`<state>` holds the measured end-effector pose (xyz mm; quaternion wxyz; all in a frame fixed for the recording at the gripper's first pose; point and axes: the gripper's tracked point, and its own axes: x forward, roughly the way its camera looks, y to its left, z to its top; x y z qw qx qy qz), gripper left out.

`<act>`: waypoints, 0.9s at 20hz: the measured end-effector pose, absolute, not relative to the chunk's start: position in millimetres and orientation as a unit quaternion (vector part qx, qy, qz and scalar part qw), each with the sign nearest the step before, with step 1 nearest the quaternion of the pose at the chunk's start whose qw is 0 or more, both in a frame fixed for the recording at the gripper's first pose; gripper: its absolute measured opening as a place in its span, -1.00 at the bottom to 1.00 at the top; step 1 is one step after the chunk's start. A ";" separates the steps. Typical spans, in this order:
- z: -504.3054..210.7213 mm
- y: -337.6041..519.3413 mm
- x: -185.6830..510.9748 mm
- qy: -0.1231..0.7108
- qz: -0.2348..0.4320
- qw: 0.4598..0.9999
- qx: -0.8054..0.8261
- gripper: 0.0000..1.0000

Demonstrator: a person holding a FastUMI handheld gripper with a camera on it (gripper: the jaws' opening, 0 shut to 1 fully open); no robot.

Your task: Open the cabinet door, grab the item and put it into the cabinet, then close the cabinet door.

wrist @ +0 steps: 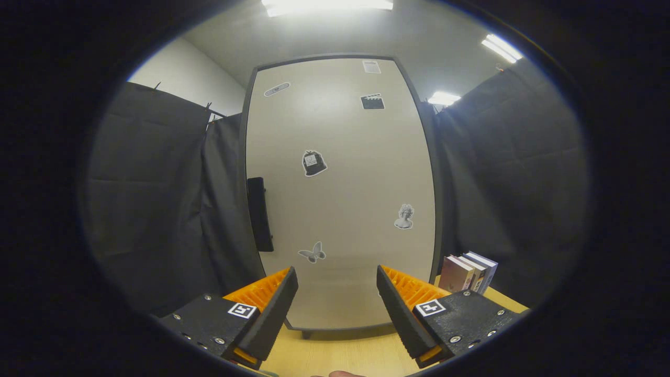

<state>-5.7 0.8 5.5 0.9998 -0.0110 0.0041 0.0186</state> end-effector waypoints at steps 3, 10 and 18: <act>4.7 0.6 -3.7 0.008 0.023 1.000 -0.009 0.88; 7.9 5.3 0.1 0.007 0.029 0.999 -0.011 0.88; 29.8 39.4 30.8 -0.015 0.049 0.999 -0.018 0.88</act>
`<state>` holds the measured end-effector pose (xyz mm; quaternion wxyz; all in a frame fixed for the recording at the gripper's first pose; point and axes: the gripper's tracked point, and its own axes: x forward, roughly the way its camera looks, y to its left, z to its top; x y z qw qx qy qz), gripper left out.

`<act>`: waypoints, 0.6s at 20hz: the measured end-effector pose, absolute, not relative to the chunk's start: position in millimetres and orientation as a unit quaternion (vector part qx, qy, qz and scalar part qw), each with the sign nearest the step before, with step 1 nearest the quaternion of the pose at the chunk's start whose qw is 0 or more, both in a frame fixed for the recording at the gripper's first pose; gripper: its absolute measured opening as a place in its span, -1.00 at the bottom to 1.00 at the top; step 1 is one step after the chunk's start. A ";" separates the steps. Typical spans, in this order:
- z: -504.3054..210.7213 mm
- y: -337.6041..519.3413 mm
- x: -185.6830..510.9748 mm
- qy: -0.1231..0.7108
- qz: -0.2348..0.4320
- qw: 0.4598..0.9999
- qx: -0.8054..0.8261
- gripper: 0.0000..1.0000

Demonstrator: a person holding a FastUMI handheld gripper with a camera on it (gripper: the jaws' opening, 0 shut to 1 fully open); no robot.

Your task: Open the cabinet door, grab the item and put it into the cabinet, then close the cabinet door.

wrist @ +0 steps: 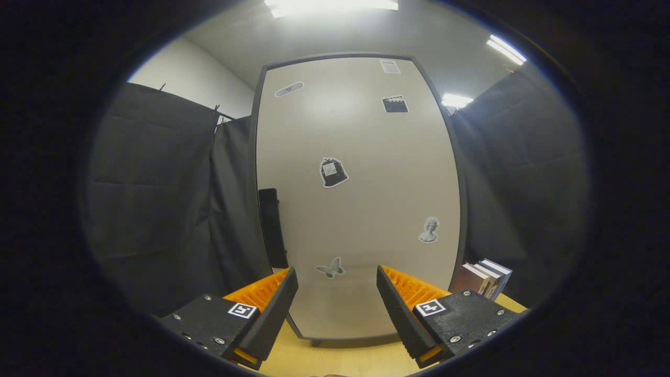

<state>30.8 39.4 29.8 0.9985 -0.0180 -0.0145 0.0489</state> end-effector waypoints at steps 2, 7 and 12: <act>33.7 55.4 43.5 -0.020 0.057 0.998 -0.019 0.88; 39.1 96.4 71.0 -0.021 0.081 0.996 -0.015 0.87; 30.9 123.8 98.5 -0.010 0.095 0.995 -0.013 0.88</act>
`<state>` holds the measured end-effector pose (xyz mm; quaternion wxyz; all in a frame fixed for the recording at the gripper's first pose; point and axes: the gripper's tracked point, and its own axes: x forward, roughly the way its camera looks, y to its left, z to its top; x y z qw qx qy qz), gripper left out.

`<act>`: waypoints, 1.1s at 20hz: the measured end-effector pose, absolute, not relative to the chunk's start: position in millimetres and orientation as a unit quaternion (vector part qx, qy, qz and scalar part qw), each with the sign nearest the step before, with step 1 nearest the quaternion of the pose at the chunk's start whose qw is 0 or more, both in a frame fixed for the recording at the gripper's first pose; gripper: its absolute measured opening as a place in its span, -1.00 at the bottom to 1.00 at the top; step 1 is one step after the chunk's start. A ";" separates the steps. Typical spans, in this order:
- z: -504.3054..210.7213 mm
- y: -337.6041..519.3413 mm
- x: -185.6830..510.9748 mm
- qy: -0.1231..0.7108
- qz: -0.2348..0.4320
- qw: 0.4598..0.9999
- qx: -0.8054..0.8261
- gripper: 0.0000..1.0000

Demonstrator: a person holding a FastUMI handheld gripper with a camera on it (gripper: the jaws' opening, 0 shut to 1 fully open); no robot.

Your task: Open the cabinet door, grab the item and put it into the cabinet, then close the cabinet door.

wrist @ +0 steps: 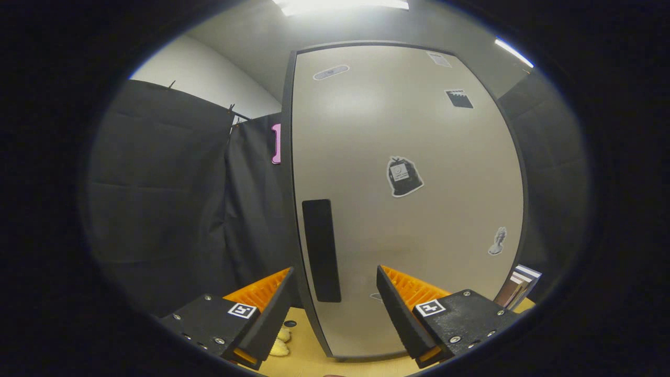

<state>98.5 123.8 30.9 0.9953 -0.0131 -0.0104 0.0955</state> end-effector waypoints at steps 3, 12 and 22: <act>24.8 129.0 119.3 -0.005 0.090 0.996 -0.020 0.88; 18.3 138.8 133.1 0.001 0.092 0.993 -0.078 -0.29; 17.9 138.2 105.7 0.021 0.133 0.989 -0.063 -0.43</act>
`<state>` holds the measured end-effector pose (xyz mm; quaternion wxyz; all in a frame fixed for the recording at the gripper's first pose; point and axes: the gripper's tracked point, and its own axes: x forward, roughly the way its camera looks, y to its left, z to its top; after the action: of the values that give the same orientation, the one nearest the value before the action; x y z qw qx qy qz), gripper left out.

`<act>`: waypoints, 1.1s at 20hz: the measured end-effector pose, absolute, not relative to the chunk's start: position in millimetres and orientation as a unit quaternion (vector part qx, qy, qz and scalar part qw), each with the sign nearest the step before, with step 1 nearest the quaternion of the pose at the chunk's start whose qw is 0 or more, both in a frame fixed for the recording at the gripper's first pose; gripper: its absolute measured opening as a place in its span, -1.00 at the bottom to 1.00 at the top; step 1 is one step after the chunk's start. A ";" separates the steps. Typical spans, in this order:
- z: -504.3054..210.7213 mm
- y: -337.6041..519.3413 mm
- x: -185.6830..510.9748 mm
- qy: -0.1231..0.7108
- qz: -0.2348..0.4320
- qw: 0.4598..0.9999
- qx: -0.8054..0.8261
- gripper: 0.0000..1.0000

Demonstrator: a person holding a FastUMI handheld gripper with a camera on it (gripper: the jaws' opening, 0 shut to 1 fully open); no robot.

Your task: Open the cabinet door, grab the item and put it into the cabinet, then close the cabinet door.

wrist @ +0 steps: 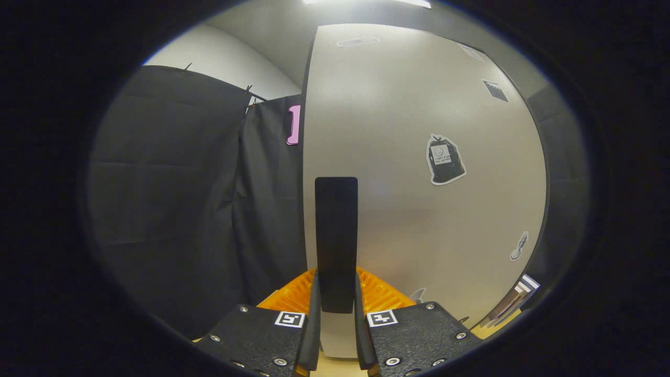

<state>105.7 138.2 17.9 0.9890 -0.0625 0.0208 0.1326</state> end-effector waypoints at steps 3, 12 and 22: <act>20.2 136.7 86.1 0.022 0.146 0.987 -0.063 -0.42; 29.5 113.2 66.4 0.029 0.185 0.981 -0.056 -0.42; 34.8 77.9 23.0 0.043 0.295 0.952 -0.065 -0.42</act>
<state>23.0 77.9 34.8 0.9522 -0.0645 0.0431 0.2953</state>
